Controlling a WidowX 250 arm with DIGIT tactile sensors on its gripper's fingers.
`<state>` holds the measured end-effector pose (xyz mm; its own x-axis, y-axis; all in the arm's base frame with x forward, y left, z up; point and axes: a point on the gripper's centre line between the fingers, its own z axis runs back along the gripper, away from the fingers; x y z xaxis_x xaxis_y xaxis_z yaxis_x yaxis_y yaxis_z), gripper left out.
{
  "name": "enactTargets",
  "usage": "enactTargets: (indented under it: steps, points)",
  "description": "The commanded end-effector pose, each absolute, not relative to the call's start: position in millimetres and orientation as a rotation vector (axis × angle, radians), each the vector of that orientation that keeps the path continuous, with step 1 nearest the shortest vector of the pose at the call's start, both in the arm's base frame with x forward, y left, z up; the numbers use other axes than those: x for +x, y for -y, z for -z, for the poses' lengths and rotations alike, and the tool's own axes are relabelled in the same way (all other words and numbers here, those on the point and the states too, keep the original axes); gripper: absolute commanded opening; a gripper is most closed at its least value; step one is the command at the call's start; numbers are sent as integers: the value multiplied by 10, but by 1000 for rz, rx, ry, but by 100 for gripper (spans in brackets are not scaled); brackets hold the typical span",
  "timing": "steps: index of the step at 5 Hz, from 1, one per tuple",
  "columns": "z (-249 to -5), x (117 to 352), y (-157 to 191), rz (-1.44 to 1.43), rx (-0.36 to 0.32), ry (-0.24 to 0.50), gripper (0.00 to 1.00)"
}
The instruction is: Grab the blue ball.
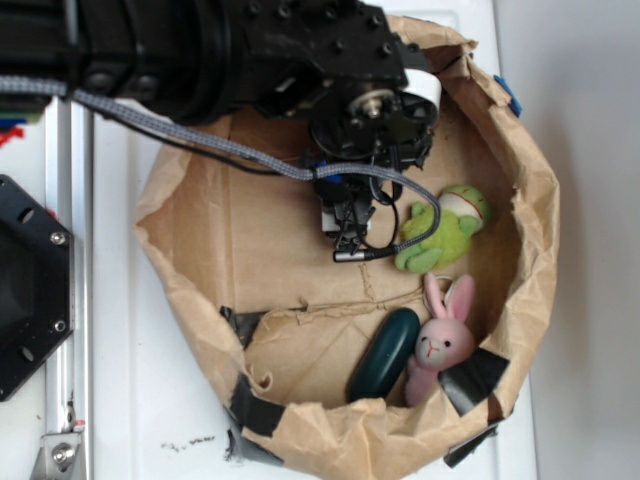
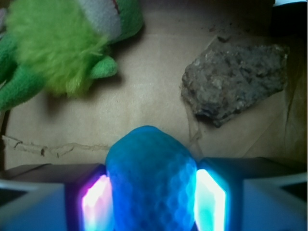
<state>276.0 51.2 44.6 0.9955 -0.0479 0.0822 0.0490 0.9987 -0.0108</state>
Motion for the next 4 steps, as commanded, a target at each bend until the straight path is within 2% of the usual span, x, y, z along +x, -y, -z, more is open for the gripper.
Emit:
enactTargets:
  steps: [1, 2, 3, 4]
  points:
    - [-557, 2788, -496, 47, -1, 129, 0]
    - [-719, 2774, -406, 43, -13, 135, 0]
    - [-1104, 2747, -293, 9, -27, 172, 0]
    - [-1582, 2751, -112, 36, -63, 244, 0]
